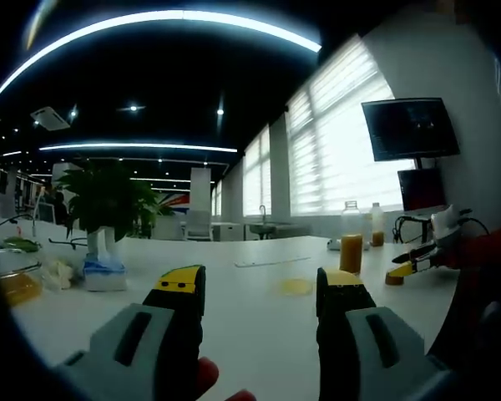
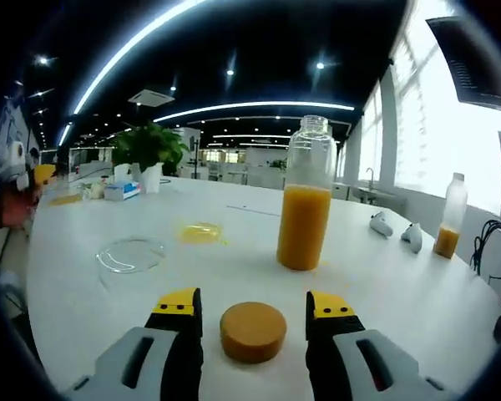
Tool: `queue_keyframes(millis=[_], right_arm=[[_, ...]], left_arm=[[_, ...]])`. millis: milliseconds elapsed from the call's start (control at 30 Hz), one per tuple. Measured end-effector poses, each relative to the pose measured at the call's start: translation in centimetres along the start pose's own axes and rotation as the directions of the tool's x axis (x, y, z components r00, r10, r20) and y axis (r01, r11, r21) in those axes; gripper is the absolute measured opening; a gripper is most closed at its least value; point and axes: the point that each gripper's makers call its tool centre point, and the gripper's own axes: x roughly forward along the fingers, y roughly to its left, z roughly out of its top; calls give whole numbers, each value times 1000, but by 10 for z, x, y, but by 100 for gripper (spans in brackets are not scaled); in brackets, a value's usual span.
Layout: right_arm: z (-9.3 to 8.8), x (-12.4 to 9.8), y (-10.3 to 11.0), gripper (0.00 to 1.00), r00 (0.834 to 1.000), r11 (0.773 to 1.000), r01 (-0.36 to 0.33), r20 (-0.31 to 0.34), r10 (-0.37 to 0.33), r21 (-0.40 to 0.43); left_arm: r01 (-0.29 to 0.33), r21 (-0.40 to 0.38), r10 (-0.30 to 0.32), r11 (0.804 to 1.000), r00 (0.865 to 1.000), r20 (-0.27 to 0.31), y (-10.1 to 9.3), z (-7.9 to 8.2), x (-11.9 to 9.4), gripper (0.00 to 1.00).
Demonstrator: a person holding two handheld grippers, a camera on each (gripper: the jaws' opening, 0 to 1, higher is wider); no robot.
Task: Open the Petri dish lid, place the lid on the table, pour the liquid culture medium into the Petri dish, pick up the Petri dish lid from the table, and close the Petri dish
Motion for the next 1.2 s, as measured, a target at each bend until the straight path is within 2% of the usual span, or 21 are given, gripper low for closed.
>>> queue_keyframes(millis=[167, 300, 533, 633, 833, 933, 1200], right_arm=[[-17, 4, 3, 42, 997, 1000, -25, -76, 26, 11], [-26, 7, 2, 39, 993, 1000, -21, -118, 21, 2], [-32, 11, -3, 36, 990, 999, -24, -141, 28, 26], [-33, 13, -3, 31, 989, 999, -19, -148, 25, 40], [-35, 15, -4, 31, 988, 999, -11, -150, 18, 45], [-33, 17, -4, 30, 988, 998, -7, -154, 18, 67], [-4, 18, -3, 30, 994, 996, -21, -103, 29, 83]], left_arm=[[-2, -2, 2, 1000, 1000, 1, 0, -1, 1, 45], [1, -5, -1, 1000, 1000, 3, -1, -1, 3, 45], [-2, -7, 2, 1000, 1000, 9, 1, 0, 4, 45], [-7, -11, 7, 1000, 1000, 7, 3, -2, 4, 45], [-3, -19, 4, 1000, 1000, 6, 1, -3, 5, 45], [-3, -24, 3, 1000, 1000, 5, 1, -4, 6, 45], [-10, -36, 11, 999, 1000, 8, 3, -6, 8, 45]])
